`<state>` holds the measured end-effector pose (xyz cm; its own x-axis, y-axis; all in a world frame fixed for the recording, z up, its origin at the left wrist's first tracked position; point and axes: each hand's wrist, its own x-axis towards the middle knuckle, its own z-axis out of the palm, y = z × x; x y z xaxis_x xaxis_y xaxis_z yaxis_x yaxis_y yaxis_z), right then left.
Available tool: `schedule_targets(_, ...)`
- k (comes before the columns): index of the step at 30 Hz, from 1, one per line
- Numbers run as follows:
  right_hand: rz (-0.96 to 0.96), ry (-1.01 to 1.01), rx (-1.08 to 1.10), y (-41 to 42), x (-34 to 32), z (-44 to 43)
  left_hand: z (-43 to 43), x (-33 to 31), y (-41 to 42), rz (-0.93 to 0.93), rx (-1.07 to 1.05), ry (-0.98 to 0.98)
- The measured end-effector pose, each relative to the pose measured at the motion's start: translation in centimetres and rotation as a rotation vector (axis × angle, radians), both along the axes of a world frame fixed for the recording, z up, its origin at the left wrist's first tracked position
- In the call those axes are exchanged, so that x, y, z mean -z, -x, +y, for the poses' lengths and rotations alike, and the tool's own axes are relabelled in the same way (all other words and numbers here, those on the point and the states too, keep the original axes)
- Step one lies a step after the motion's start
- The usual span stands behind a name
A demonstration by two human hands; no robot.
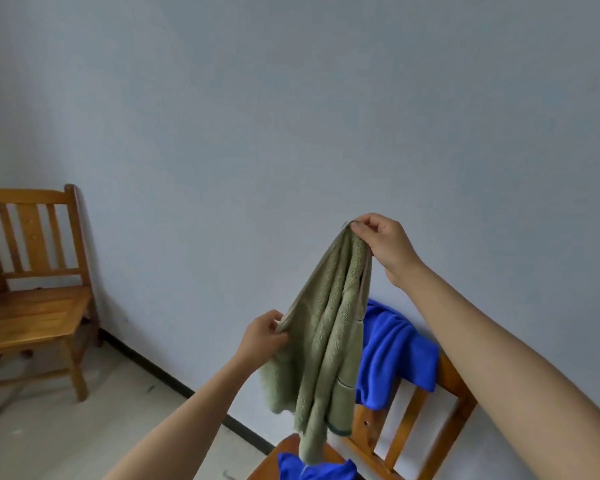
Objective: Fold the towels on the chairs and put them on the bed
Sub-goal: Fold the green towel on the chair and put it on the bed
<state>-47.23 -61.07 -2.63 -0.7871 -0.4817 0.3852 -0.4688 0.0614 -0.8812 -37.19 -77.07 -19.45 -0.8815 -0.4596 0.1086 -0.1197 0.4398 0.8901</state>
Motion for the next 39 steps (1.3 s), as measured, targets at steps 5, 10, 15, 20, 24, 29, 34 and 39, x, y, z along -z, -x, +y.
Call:
schedule_targets(5, -0.031, 0.126, 0.118, 1.9, -0.8, 1.6, -2.9, 3.6, -1.8, -0.269, 0.12, 0.056)
schedule_targets(10, -0.195, 0.087, 0.242, 4.9, 2.3, 4.1, -5.7, 1.6, -4.3, -0.042, -0.014, -0.254)
schedule_targets(15, -0.263, -0.295, 0.23, 4.7, 8.6, 4.2, -5.2, -4.4, -3.5, 0.312, -0.069, -0.568)
schedule_targets(20, -0.319, -0.519, -0.042, 1.0, 10.5, 1.9, -3.8, -8.3, -1.9, 0.102, 0.034, -0.054)
schedule_targets(24, -0.261, -0.417, -0.254, -1.5, 10.0, -1.0, -1.7, -7.9, -1.1, -0.13, 0.214, 0.271)
schedule_targets(29, -0.268, -0.416, -0.346, -2.6, 9.8, -3.1, -1.1, -7.5, -1.8, -0.185, 0.296, 0.33)
schedule_targets(34, -0.27, -0.457, -0.417, -3.0, 10.6, -4.4, -1.8, -6.8, -3.2, -0.208, 0.283, 0.302)
schedule_targets(39, -0.178, -0.376, -0.379, -3.5, 10.1, -6.0, -3.2, -5.1, -4.0, -0.233, 0.171, 0.199)
